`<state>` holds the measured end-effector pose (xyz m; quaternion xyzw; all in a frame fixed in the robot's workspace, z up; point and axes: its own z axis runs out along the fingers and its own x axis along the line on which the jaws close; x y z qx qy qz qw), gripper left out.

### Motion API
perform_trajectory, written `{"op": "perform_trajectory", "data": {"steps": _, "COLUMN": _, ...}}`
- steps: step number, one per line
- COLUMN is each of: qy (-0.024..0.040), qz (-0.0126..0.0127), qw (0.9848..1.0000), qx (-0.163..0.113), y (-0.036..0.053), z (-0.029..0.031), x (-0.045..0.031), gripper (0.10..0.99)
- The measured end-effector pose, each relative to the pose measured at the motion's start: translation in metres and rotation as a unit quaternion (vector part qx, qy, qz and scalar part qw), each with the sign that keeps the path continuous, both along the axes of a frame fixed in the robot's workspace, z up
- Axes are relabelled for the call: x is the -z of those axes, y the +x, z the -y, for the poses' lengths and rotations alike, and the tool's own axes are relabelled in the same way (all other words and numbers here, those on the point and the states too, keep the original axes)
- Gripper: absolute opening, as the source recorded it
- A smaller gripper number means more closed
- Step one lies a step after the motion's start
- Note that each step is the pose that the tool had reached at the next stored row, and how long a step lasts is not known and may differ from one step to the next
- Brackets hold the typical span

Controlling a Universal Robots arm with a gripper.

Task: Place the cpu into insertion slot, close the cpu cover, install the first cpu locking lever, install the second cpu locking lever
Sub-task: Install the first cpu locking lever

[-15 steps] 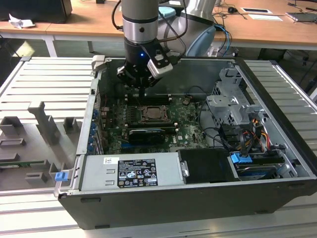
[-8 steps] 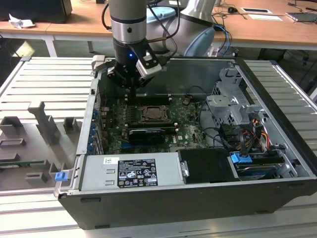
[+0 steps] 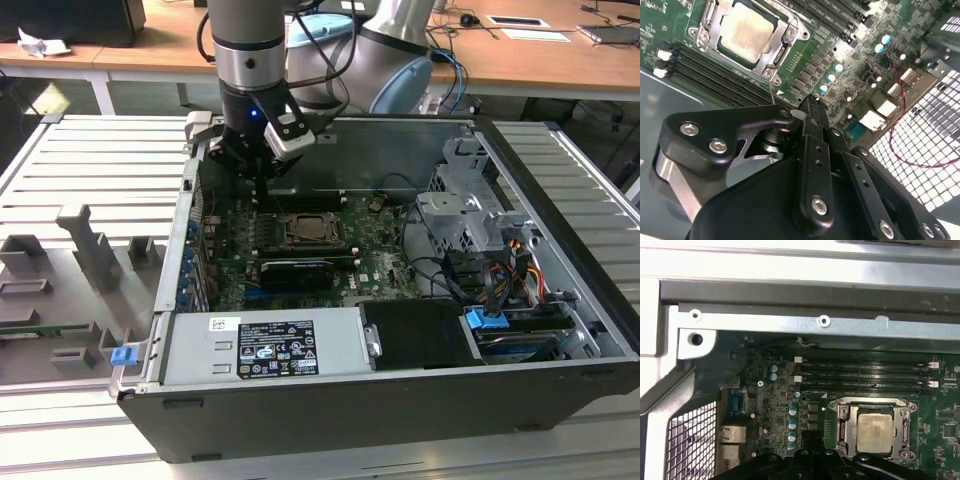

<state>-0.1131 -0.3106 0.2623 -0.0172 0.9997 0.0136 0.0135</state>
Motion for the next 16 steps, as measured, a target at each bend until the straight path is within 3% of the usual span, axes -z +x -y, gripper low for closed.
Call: {"op": "perform_trajectory", "data": {"steps": 16, "qy": 0.0, "qz": 0.0, "qw": 1.0, "qx": 0.0, "y": -0.0021, "z": -0.0213, "x": 0.0051, "gripper": 0.106}}
